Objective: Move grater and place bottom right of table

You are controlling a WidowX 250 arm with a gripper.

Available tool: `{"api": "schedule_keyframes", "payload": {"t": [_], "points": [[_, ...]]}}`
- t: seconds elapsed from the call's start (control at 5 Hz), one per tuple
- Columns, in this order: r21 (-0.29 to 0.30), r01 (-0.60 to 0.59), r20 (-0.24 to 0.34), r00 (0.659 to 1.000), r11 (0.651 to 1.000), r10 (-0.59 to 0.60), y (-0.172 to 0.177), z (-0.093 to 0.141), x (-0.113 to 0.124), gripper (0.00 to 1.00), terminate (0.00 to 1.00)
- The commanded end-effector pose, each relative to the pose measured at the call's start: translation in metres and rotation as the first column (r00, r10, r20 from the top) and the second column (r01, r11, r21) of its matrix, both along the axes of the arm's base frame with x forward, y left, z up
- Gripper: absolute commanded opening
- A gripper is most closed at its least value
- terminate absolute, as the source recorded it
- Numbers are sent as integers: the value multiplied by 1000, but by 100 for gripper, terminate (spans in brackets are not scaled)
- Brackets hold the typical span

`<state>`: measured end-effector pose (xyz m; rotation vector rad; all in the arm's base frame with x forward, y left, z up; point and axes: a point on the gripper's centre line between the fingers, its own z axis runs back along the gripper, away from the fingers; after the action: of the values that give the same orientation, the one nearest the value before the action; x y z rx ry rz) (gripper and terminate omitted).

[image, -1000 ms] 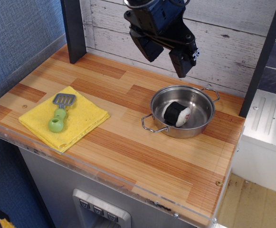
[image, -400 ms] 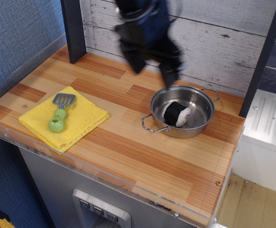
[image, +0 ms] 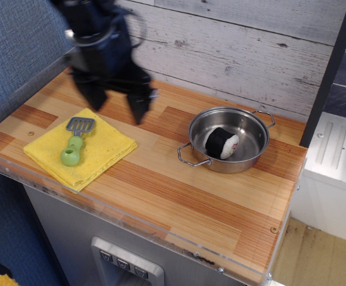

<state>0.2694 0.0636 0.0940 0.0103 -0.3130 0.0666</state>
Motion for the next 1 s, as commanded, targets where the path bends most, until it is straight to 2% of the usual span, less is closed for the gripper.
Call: {"api": "schedule_keyframes", "payload": {"t": [0.0,0.4,0.8], "points": [[115,-142,-61,987,983,150,32,-19,-17,100,0],[157,-157,-119,977,975,177,30,-47,-21,100,0],[190,-210,-141,961,959,239,41,-55,-31,100,0]]}}
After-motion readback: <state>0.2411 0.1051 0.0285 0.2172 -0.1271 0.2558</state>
